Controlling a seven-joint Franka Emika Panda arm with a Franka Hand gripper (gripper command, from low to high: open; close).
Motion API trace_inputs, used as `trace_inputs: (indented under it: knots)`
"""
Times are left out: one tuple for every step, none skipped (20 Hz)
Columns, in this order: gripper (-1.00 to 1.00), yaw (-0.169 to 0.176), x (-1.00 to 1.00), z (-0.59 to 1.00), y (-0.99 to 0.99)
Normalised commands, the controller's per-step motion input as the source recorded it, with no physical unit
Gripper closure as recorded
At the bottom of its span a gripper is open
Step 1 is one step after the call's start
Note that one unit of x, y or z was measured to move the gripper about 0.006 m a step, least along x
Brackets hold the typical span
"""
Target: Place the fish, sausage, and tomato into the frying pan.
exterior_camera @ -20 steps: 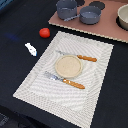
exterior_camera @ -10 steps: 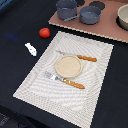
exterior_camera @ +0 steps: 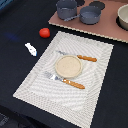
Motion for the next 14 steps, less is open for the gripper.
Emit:
trace_inputs:
  knots:
    - [1.00, -0.007, 0.26, -0.25, 0.39]
    - [1.00, 0.000, 0.31, -0.23, 0.54]
    - [1.00, 0.000, 0.27, -0.24, 0.53]
    - [1.00, 0.000, 0.23, -0.25, 0.50]
    - [1.00, 0.000, 0.19, -0.27, 0.48]
    - [1.00, 0.000, 0.14, -0.31, 0.43]
    - [1.00, 0.000, 0.10, -0.30, 0.43]
    - [1.00, 0.000, 0.09, -0.25, 0.45]
    - [1.00, 0.000, 0.11, -0.21, 0.49]
    - [1.00, 0.000, 0.17, -0.19, 0.51]
    - [1.00, 0.000, 0.11, -0.23, 0.41]
    - [1.00, 0.000, 0.07, -0.23, 0.36]
    - [1.00, 0.000, 0.07, -0.20, 0.34]
    - [1.00, 0.000, 0.12, -0.06, 0.38]
